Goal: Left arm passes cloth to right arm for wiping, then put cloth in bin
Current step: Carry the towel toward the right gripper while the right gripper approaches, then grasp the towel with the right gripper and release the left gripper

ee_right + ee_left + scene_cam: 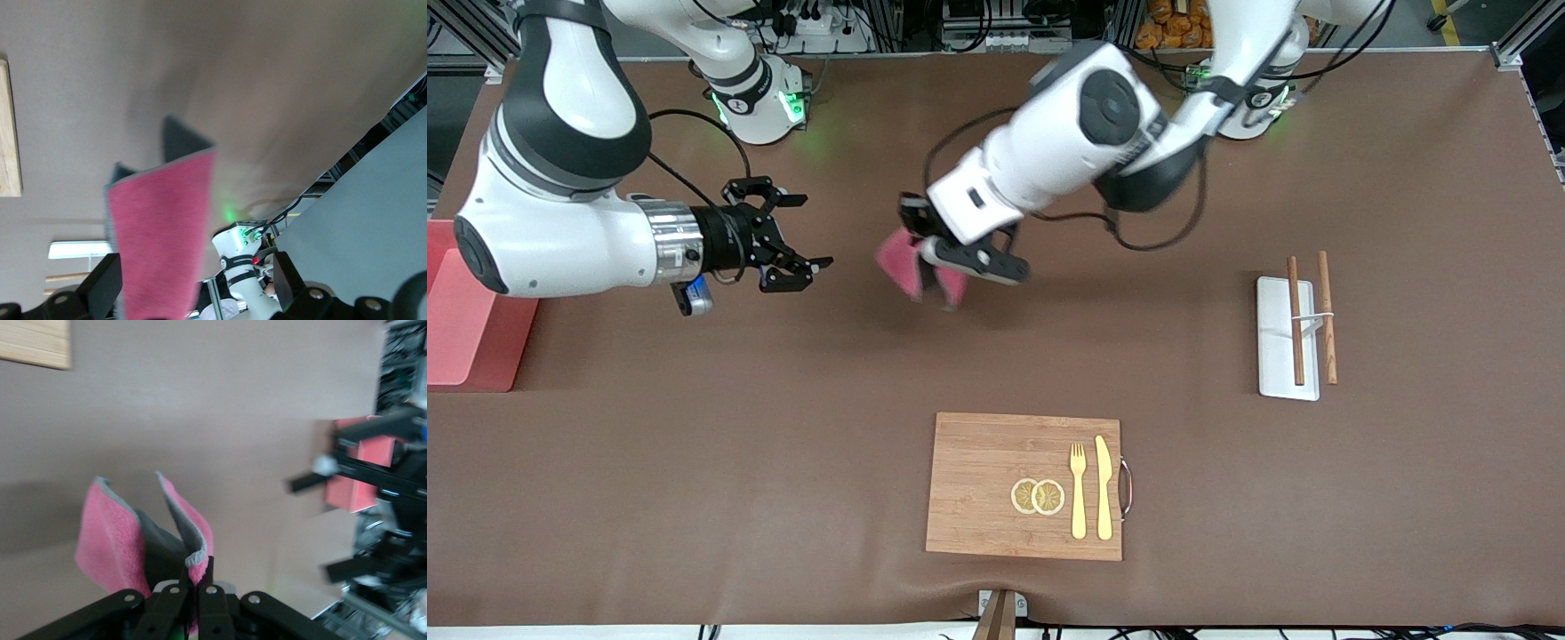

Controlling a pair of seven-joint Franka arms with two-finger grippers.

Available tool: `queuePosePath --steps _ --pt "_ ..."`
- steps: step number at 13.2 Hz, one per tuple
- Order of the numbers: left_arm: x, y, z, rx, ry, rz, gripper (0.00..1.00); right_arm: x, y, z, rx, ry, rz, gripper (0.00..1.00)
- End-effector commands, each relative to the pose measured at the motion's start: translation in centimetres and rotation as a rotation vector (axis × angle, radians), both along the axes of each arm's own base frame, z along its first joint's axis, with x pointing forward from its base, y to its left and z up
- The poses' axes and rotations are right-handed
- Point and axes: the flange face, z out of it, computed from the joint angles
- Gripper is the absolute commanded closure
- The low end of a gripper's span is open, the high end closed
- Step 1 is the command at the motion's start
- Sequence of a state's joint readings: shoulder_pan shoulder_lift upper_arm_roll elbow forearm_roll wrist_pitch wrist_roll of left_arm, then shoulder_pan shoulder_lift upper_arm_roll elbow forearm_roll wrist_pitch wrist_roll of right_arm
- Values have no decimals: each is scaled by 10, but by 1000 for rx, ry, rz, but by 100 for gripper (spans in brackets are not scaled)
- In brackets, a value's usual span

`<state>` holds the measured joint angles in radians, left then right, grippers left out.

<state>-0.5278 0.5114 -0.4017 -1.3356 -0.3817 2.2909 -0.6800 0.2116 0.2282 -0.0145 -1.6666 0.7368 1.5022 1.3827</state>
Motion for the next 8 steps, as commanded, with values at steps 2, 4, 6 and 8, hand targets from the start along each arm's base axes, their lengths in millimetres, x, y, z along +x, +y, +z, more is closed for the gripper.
queuePosePath --steps 2,4,6,8 --pt "-4 -10 17 -68 -8 81 100 0 11 -19 -3 34 -34 0" --pt "-5 -10 19 -74 -12 83 100 -3 18 -22 -4 40 -24 0" --pt "-5 -10 20 -75 -9 88 100 -11 37 -26 -6 48 5 0" --pt "-3 -10 19 -80 -12 96 100 -14 50 -27 0 42 1 0"
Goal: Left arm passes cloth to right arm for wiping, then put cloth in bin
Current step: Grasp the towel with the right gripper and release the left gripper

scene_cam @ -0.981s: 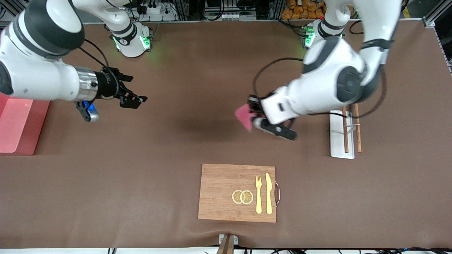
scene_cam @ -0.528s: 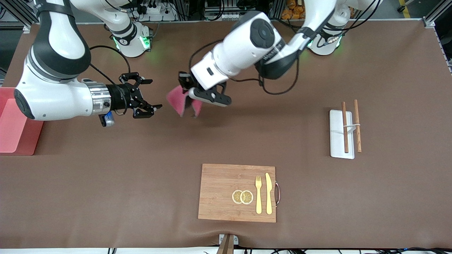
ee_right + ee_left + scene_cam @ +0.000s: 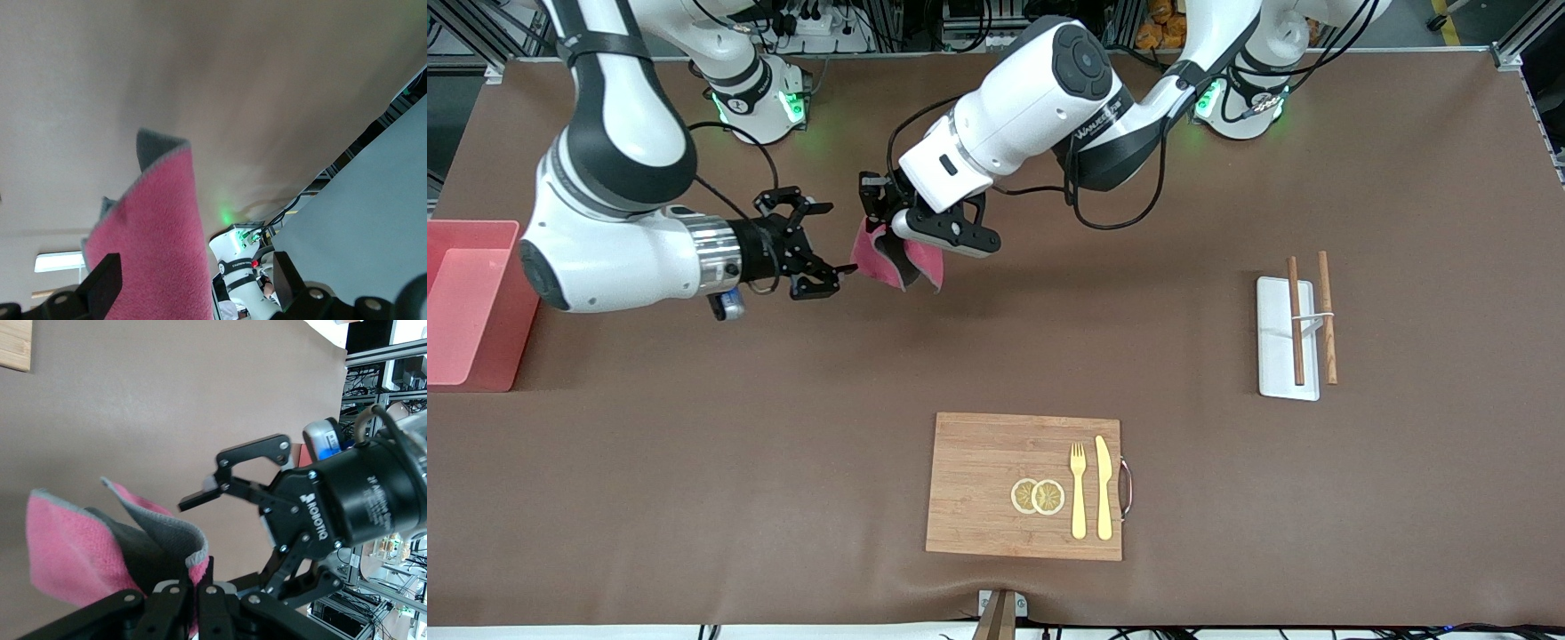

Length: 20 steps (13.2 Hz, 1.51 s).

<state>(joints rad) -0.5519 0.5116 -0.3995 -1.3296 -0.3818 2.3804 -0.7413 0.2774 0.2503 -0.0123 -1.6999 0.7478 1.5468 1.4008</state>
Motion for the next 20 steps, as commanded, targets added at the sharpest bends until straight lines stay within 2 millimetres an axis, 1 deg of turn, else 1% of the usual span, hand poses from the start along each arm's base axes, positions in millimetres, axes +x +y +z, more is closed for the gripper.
queuePosePath --steps 1,3,4,5,8,9,11,14,15,16,17,18,19,20 --pt "1 0 8 -27 1 25 100 -8 22 -6 24 18 -25 0" --pt "1 0 8 -27 2 26 100 -10 29 -8 35 12 -36 0" --pt "1 0 7 -27 2 27 100 -12 35 -8 54 19 -38 13" --pt "1 0 7 -28 2 28 100 -12 38 -6 69 18 -41 33" --pt "1 0 7 -28 2 30 100 -11 40 -4 111 17 -52 81" --pt "2 0 6 -28 1 32 100 -11 40 -4 110 17 -52 100" --pt "2 0 6 -27 2 31 100 -11 41 -3 110 16 -46 100" --pt "2 2 11 -30 -5 34 100 -10 38 -4 109 15 -46 100" --pt "6 5 11 -30 -5 41 97 -9 37 -5 108 13 -49 100" --pt "8 8 12 -31 -2 49 81 -9 36 -3 108 9 -45 100" --pt "12 11 12 -31 17 78 28 -7 33 -1 112 -8 -31 100" --pt "14 13 11 -25 17 88 0 -7 31 -1 113 -60 25 100" --pt "17 16 11 -23 14 94 0 -6 30 -2 97 -126 94 100" --pt "28 27 12 -21 10 114 0 -5 28 -1 71 -183 156 100"
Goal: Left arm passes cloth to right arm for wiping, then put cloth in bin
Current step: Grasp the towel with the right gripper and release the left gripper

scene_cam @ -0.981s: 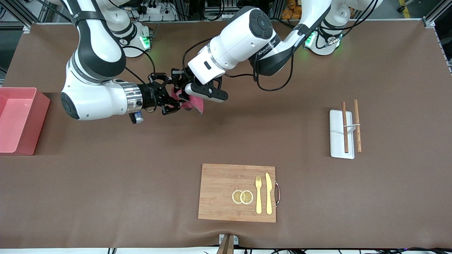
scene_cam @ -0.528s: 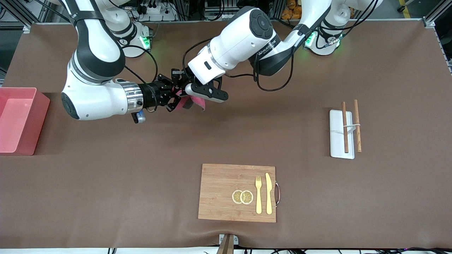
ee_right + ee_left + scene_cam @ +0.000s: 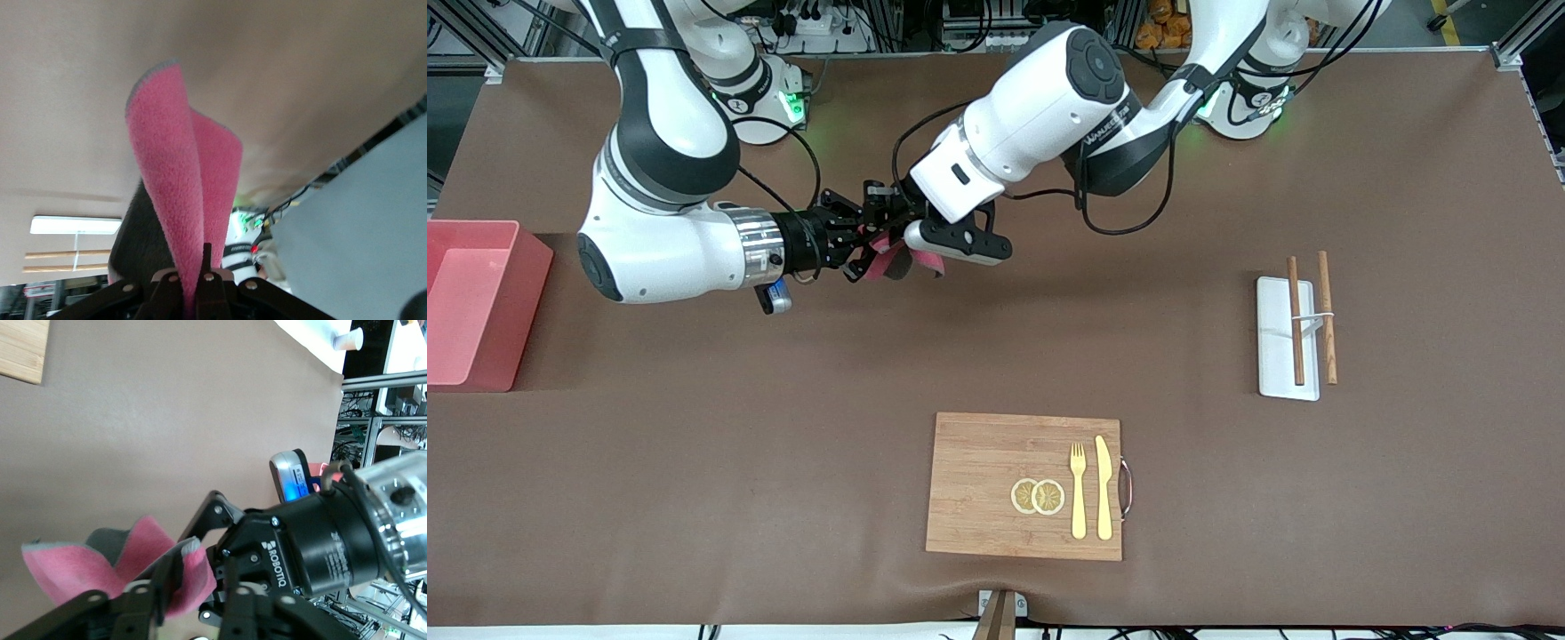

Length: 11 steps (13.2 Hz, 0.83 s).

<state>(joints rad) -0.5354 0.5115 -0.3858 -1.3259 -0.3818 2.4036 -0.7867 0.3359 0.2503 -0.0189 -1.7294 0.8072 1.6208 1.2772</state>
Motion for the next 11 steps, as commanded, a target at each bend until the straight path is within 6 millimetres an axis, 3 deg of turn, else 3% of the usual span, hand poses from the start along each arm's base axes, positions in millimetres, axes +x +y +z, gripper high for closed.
queuePosePath --steps 1,3,5,6,8,11 --pt "30 34 9 -3 -12 71 0 6 -5 6 -53 -178 143 100" --pt "61 77 13 64 -64 116 0 5 -6 -2 -119 -317 334 100" --pt "81 109 6 173 -81 117 0 13 -2 -22 -136 -384 346 100" --pt "87 120 1 231 -89 108 0 13 11 -31 -146 -408 359 100" --pt "98 146 -8 334 -68 102 0 21 31 -71 -196 -463 397 100" --pt "120 213 -12 464 0 131 0 17 42 -117 -250 -522 439 100"
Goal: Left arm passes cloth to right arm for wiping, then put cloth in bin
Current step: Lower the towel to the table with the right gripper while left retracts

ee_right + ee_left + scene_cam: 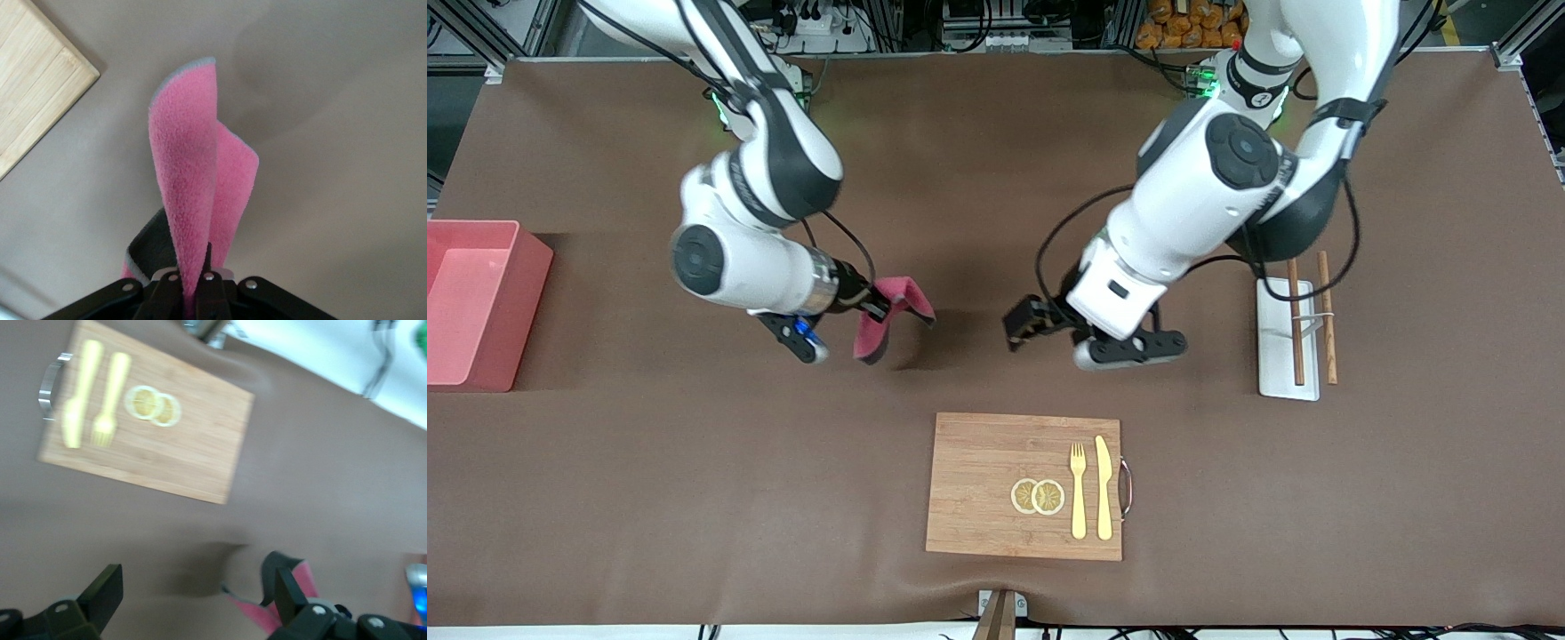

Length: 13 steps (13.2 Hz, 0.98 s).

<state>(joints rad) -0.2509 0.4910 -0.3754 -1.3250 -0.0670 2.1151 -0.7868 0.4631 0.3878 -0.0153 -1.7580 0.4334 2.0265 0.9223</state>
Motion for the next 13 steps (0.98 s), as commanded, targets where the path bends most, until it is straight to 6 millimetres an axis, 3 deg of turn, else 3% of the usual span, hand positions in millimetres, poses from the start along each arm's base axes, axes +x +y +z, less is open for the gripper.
queuePosePath --steps 1,3,5,7,9,12,13 --pt "6 67 15 137 55 13 0 -3 -11 -34 -85 -66 82 100" --pt "15 128 17 201 122 -22 0 -1 -51 -36 -103 -73 159 100" --pt "19 179 19 240 172 -70 0 13 -126 -31 -70 -58 213 100" --pt "11 223 32 270 210 -110 0 21 -187 -40 -50 -53 266 100" --pt "-5 241 36 296 244 -114 0 28 -255 -54 -81 -64 343 100" --pt "-31 262 47 332 272 -138 0 27 -355 -58 -80 -96 476 100" --pt "-34 272 48 335 273 -150 0 26 -379 -60 -85 -102 522 100"
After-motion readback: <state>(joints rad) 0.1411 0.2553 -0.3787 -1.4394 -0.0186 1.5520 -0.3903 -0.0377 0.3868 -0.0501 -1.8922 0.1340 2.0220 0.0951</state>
